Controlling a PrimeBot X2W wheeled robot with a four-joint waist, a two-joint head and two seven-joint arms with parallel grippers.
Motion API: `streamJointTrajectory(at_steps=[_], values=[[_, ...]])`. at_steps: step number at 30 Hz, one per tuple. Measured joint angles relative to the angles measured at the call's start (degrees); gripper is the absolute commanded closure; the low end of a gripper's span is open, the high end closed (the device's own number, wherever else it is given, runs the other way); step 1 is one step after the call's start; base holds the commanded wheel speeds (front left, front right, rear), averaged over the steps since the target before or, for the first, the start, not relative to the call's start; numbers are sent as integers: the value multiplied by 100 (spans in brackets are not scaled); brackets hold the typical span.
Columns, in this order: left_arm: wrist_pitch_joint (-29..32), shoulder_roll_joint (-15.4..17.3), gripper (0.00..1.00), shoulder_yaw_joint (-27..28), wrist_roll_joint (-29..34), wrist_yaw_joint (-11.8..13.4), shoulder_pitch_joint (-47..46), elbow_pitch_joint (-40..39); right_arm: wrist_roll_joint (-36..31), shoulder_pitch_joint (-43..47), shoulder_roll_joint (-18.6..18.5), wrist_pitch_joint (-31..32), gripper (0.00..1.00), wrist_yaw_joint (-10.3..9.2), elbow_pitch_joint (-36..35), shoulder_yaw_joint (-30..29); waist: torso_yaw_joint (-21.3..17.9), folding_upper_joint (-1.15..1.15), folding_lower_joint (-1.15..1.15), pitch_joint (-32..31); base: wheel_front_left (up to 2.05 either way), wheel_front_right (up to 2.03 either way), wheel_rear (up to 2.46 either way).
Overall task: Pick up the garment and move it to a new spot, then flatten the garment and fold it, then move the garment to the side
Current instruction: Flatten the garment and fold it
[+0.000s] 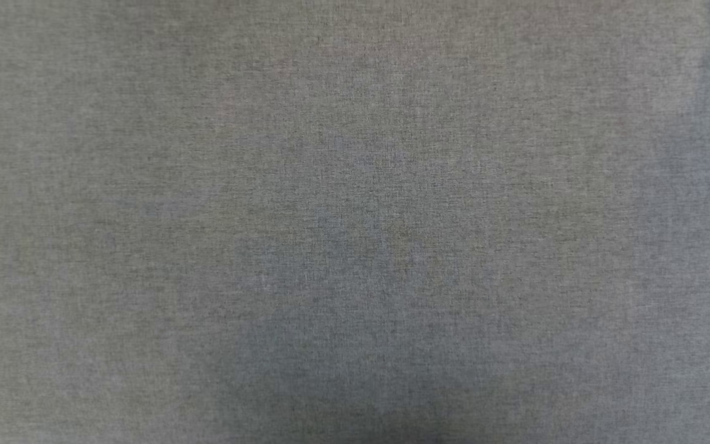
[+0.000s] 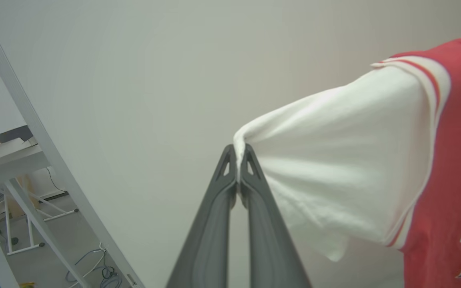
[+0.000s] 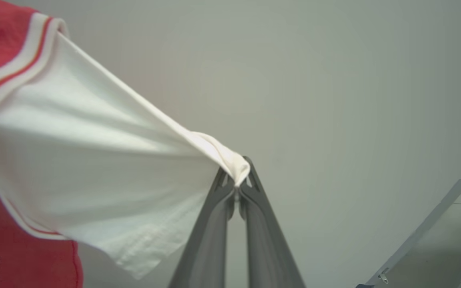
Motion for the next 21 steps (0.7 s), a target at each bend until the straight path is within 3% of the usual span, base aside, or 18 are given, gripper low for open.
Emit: streamJointTrajectory(at_steps=[9, 21], values=[[-837, -265, 100, -276, -313, 0, 538, 780, 158, 223, 269, -523, 100, -1, 725, 245, 28, 0, 0, 34, 0, 0, 0], [-1474, -499, 100, -797, -1033, 0, 2869, 788, 1014, 2138, 281, -820, 100, -1, 846, 1048, 146, 0, -1, -726, 0, 0, 0]])
